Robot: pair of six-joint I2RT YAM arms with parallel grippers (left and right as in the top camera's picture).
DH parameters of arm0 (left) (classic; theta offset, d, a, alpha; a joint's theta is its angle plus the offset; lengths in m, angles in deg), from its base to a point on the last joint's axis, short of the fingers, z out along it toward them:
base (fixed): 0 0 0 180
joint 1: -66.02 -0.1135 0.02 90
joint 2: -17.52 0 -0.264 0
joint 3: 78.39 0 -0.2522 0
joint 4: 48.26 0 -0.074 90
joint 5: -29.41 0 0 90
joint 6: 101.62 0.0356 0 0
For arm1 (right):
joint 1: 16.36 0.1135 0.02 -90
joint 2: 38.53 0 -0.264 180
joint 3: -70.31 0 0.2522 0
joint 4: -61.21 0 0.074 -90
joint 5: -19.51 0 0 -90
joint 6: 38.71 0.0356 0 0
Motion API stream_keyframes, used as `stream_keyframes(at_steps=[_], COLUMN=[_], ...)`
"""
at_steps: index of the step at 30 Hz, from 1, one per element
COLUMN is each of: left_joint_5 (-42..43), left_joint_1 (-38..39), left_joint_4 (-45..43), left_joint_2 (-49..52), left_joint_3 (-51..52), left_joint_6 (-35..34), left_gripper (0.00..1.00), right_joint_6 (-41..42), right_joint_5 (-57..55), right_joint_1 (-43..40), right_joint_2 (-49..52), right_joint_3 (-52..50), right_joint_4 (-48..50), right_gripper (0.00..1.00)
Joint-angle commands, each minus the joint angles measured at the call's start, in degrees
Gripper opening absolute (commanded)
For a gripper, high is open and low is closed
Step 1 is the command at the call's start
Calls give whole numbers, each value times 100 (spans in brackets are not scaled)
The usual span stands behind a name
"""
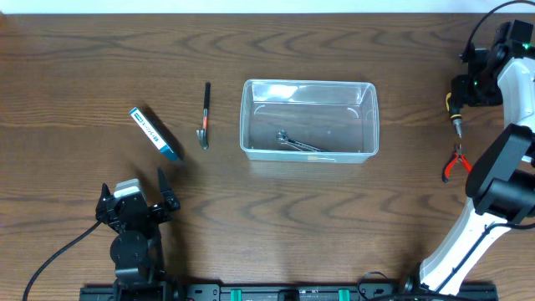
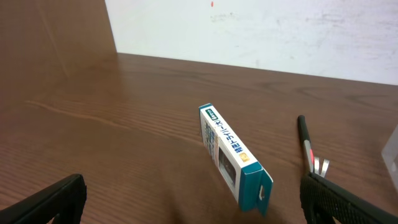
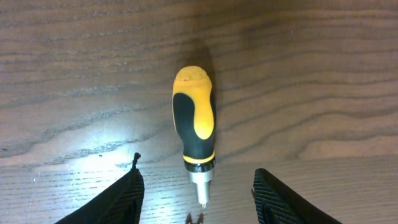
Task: Pack container
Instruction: 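Lower and close the right gripper on the yellow handle, lift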
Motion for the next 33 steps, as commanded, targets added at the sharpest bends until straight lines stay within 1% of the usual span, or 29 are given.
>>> stream_keyframes(at_steps=[1,5,12,20,33], left_joint_5=[-7,-7,-7,-7,-7], left_joint_1=[17,17,17,17,17], left_joint_4=[57,57,57,57,57], left_joint_2=[-35,-35,-35,-35,-35], left_joint_3=[160,160,160,160,160], left_joint_6=[74,74,74,74,74], left_gripper=[98,98,98,98,98], right_joint_6=[236,267,330,326,238], right_joint_5=[-35,2,50,46,48], right_joint_1=[-42,-42,-39,-42,-74], right_joint_2=[83,201,898,1370,1556], right_joint_3=[306,529,1156,1167,1165], right_joint_4=[-111,-308,-874,-815,-702], right_gripper=[57,58,56,55,54])
